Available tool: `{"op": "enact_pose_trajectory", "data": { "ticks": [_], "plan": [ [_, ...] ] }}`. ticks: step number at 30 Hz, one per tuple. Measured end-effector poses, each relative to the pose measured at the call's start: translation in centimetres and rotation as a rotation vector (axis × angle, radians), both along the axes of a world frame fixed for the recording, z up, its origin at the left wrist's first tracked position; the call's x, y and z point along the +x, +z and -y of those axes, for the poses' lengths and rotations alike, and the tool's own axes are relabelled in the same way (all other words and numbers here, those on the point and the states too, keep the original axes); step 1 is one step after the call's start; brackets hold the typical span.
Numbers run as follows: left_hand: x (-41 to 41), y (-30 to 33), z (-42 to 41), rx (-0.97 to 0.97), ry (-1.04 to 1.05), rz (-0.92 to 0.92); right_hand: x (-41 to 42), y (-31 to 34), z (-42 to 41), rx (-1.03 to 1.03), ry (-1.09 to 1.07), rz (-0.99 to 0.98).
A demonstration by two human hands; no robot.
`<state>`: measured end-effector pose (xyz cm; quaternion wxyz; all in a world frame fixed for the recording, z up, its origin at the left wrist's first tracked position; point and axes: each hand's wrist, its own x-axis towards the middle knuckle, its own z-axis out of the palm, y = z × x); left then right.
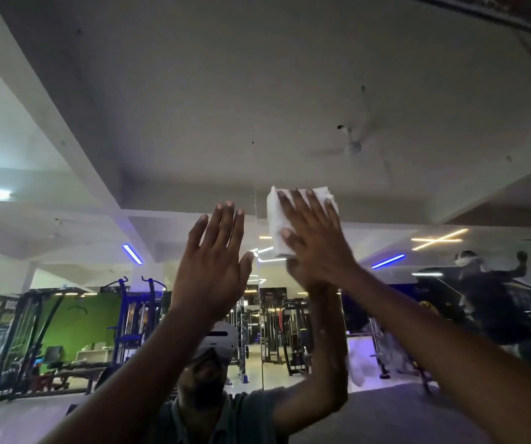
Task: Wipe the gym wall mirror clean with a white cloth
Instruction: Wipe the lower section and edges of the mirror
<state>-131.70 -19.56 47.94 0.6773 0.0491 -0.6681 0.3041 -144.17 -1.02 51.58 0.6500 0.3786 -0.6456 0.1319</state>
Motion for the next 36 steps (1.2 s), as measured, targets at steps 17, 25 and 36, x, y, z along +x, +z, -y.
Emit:
{"op": "enact_pose_trajectory", "data": {
  "ticks": [17,25,36],
  "plan": [
    [0.1,0.1,0.2,0.005,0.009,0.01,-4.4,2.1,-4.3,-0.189,-0.016,0.093],
    [-0.1,0.0,-0.1,0.002,-0.002,-0.007,-1.5,1.7,0.6,-0.335,-0.067,0.129],
    [0.1,0.0,0.1,-0.01,0.003,-0.008,-5.6,1.5,-5.6,-0.419,0.07,0.212]
  ]
}}
